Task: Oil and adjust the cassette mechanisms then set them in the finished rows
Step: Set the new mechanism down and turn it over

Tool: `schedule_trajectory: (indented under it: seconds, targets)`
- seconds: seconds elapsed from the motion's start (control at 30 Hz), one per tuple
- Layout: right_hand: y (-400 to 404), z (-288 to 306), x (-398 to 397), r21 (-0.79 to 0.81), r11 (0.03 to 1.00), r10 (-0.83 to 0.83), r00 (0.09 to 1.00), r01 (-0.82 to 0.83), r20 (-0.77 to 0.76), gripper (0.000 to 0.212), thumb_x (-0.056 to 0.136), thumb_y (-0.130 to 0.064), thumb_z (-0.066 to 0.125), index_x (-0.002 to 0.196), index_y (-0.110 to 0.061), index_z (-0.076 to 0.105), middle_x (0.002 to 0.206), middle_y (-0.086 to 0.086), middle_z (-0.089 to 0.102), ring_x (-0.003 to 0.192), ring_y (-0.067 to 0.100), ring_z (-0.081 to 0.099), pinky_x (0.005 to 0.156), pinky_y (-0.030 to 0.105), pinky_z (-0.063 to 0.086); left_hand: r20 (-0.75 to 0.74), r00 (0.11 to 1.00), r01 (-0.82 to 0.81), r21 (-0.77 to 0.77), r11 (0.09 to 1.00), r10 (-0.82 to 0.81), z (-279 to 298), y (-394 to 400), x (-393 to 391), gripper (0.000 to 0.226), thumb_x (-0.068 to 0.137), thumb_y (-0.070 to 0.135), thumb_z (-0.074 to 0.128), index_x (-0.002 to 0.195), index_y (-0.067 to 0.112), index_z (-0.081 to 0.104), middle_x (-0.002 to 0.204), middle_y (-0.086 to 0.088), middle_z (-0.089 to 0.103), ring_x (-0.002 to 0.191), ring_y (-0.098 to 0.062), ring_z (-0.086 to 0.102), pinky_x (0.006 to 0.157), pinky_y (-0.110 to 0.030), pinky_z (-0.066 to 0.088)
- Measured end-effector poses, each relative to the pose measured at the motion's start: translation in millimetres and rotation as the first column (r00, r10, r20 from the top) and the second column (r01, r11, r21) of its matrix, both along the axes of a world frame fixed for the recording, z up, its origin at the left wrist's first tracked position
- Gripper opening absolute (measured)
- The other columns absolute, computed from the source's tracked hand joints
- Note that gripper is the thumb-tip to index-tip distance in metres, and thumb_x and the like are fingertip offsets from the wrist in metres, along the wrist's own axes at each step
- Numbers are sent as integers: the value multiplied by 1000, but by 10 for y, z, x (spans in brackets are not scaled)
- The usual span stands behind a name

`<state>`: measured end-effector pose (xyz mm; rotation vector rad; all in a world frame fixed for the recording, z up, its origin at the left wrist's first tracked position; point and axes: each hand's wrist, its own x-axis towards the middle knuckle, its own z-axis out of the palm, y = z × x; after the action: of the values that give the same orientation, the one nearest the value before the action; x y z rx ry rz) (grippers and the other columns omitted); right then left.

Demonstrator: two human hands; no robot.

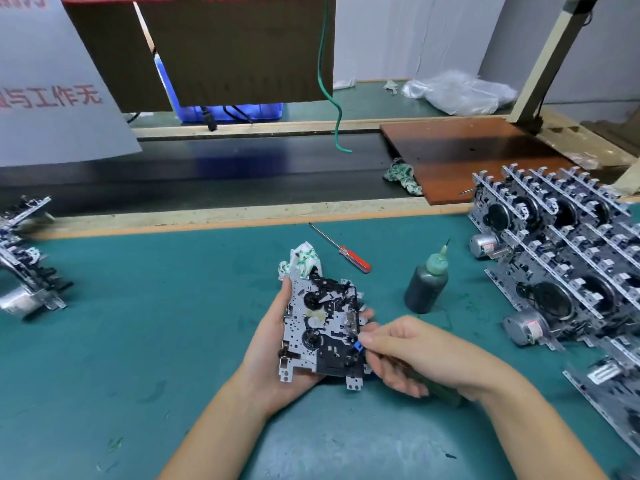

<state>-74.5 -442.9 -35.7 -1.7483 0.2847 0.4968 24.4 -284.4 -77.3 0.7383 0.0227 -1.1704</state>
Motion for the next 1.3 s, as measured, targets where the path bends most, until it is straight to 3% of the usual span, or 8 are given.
schedule_trajectory:
  seconds: [0.17, 0.33, 0.47, 0.77, 0.87, 0.97, 1.1, 1.3]
  targets:
    - [-32, -13, 14, 21, 1000, 18, 1000, -18, -24, 49, 99, -33, 39, 53, -19, 46, 42, -2, 52, 32, 6, 36, 35, 16, 25, 7, 1000, -23, 49, 999, 22, 10, -8, -1, 75, 88, 63, 37, 117, 0, 66, 126, -26, 58, 110, -36, 62, 90, -45, 53]
    - [-49, 7, 13, -32, 997, 66, 995, -69, -73, 54, 100, -37, 35, 51, -15, 39, 33, -5, 41, 28, 6, 30, 36, 18, 23, 31, 999, -23, 90, 996, 20, 29, -25, 8, 69, 84, 62, 44, 109, 4, 71, 122, -23, 62, 109, -34, 63, 86, -42, 53]
    - [-58, 5, 28, -73, 994, 76, 995, -80, -65, 61, 99, -41, 37, 42, -19, 41, 28, -5, 33, 28, 8, 26, 43, 26, 21, 28, 999, -32, 70, 997, 30, 46, -53, -16, 67, 84, 60, 43, 100, 3, 75, 114, -22, 66, 99, -32, 68, 74, -39, 58]
    - [-72, 40, 62, -78, 988, 123, 988, -131, -94, 66, 100, -42, 35, 38, -20, 42, 27, -3, 28, 32, 14, 22, 41, 24, 25, 43, 998, -57, 65, 996, 54, 94, -72, -66, 66, 89, 56, 39, 92, 1, 76, 103, -25, 69, 85, -33, 71, 63, -38, 59]
    - [-62, 42, 50, -100, 987, 114, 990, -122, -80, 67, 100, -43, 35, 37, -20, 43, 27, -2, 29, 33, 14, 23, 45, 26, 27, 29, 998, -65, 89, 994, 62, 119, -58, -72, 68, 90, 58, 38, 97, 2, 75, 108, -25, 68, 91, -34, 70, 68, -39, 58]
    - [-45, 16, 27, -136, 987, 88, 996, -91, -21, 71, 99, -44, 33, 34, -22, 46, 27, -4, 33, 35, 17, 26, 51, 30, 32, -11, 997, -76, 101, 992, 77, 165, -30, -94, 71, 89, 61, 39, 116, 1, 66, 123, -28, 60, 107, -37, 63, 88, -46, 50]
    - [-97, 0, 44, -64, 996, -55, 998, 58, 37, 61, 98, -41, 37, 41, -21, 46, 33, -2, 37, 31, 11, 27, 34, 16, 22, -123, 980, -155, 17, 988, 156, 214, 19, -95, 88, 83, 69, 41, 122, -8, 58, 131, -32, 51, 118, -43, 55, 95, -52, 44]
    - [-158, -47, 73, -44, 978, -199, 978, 202, 64, 53, 100, -31, 36, 52, -14, 49, 36, 3, 45, 28, 10, 25, 31, 15, 18, -321, 932, -214, -114, 970, 168, 261, 34, -103, 101, 74, 73, 50, 118, -18, 54, 129, -42, 45, 113, -57, 50, 101, -60, 35]
